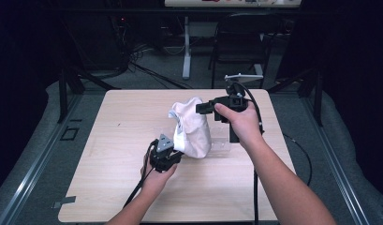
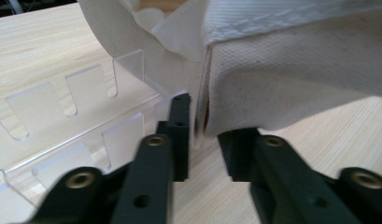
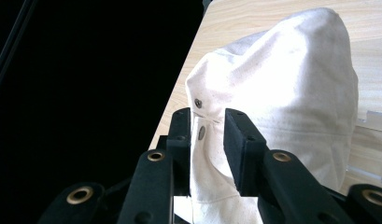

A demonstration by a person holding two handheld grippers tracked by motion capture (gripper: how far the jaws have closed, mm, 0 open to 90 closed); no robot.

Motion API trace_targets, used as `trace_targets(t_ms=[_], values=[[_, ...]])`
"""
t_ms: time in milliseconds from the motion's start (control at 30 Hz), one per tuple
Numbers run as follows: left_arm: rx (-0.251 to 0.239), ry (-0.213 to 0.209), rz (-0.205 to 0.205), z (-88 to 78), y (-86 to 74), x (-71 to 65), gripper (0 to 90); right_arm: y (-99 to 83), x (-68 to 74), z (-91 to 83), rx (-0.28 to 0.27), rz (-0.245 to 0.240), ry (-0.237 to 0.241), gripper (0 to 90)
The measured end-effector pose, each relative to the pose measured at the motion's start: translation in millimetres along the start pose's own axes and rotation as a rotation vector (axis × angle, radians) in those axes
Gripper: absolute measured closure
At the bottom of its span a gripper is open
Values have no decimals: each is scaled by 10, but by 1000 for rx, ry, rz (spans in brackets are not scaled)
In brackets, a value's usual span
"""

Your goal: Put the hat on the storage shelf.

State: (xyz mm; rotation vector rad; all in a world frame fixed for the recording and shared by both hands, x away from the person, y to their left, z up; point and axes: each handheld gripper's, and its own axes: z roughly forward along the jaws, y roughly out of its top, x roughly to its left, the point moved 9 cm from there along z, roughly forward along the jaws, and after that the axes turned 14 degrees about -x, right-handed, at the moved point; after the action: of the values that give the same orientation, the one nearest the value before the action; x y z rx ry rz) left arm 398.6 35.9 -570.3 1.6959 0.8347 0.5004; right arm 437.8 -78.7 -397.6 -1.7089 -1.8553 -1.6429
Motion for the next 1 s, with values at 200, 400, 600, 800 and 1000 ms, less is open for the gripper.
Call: trace_targets(t_ms=[200, 400, 600, 800, 1000], values=[[-22, -7, -25, -155, -2, 45, 577, -20, -9, -30, -6, -2, 1, 717], [-27, -3, -15, -280, -11, 87, 546, -29, -27, -82, -13, -16, 1, 706], [-11, -4, -13, -410, -24, 122, 529, -36, -39, -113, -18, -22, -11, 701], [16, -4, 4, -578, -87, 143, 523, -68, -16, -158, -15, -46, -11, 692], [33, 20, 13, -812, -183, 248, 515, -125, -7, -225, -18, -76, -17, 678]])
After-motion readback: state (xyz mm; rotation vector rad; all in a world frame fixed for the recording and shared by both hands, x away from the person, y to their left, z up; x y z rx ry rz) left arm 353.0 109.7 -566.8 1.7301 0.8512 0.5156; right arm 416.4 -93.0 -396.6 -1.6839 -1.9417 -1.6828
